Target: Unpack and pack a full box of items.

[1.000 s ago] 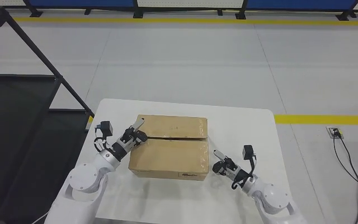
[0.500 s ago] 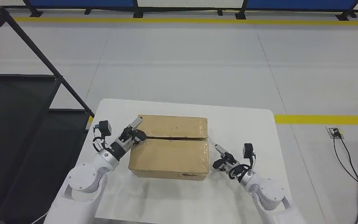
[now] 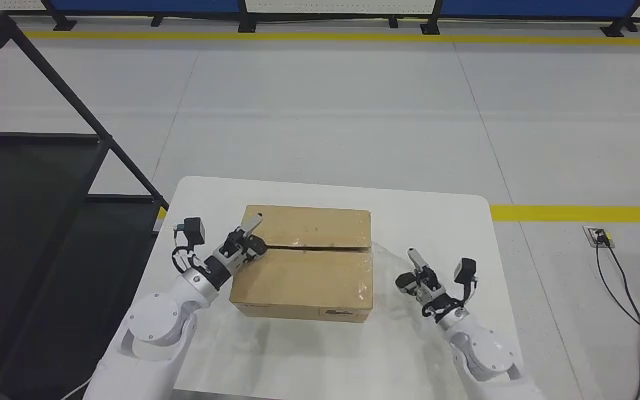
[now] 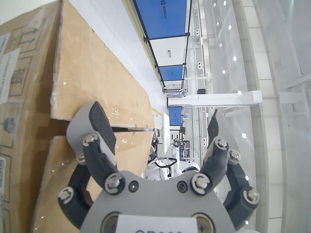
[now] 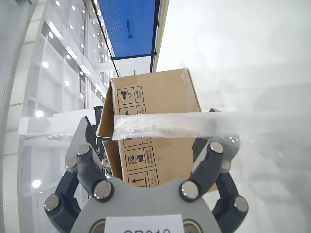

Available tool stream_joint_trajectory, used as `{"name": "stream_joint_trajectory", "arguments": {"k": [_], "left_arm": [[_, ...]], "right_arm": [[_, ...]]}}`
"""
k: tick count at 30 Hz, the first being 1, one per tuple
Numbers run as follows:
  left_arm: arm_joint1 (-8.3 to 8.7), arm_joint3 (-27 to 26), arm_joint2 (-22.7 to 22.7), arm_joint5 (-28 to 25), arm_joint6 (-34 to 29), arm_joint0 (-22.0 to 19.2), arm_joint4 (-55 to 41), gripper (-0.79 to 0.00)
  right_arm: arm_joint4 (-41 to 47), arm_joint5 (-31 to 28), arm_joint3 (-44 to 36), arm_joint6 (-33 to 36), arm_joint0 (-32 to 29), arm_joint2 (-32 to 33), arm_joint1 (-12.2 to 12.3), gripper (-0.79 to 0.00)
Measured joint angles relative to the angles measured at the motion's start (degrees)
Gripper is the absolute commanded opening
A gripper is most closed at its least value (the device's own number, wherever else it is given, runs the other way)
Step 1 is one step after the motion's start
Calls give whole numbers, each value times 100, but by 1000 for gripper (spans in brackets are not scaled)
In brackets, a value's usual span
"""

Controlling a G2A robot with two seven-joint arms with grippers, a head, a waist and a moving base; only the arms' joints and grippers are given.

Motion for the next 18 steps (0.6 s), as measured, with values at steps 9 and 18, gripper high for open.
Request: {"name": "stream_joint_trajectory", "arguments": {"k": [9,18], "left_arm": [[-5,27,16,8,-21,2,38,0],[-7,25,-6,8,-48,11,26,0]], "right_arm": [[282,-691,568,-79,338,-3,-55,0],[487,-1199,1349,-200,892,-32,-126,0]]}}
